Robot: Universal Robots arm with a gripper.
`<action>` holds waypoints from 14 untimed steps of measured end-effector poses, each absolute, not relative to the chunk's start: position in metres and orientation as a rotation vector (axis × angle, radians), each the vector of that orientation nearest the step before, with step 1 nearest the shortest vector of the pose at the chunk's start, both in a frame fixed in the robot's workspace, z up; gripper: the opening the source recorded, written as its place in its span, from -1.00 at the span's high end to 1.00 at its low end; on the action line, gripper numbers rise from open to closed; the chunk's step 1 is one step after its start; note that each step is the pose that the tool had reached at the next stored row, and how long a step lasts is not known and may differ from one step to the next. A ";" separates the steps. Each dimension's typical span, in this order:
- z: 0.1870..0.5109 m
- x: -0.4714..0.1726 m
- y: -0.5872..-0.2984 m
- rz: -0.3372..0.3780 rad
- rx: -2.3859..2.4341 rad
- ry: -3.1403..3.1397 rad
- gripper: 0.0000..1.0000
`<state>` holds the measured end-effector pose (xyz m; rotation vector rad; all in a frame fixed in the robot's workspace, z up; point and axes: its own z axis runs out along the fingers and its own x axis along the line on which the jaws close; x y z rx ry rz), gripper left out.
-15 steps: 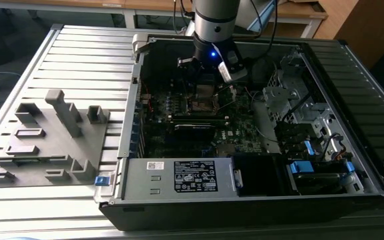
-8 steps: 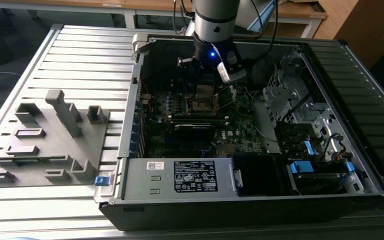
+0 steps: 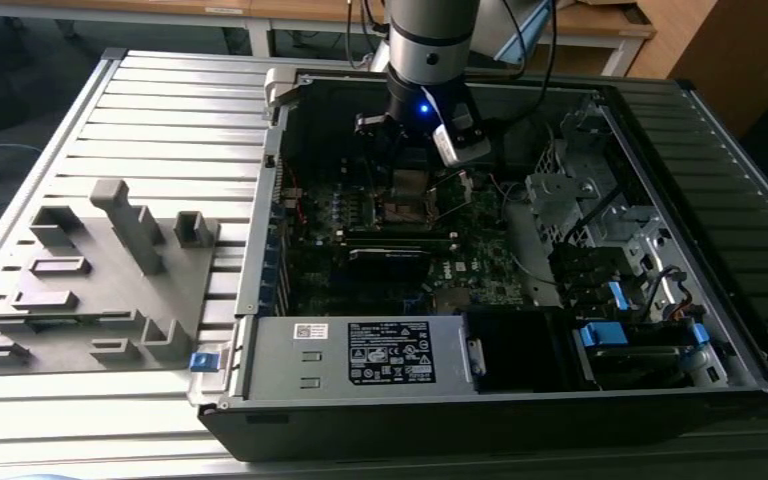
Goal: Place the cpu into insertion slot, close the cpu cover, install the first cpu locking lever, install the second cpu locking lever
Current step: 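Place the cpu into insertion slot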
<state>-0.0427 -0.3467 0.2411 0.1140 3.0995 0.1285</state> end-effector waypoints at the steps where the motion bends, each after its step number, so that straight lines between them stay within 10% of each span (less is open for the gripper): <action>1: 0.241 -0.043 -0.347 0.128 0.114 3.099 -0.07; 14: 0.241 -0.043 -0.347 0.125 0.266 3.086 -0.07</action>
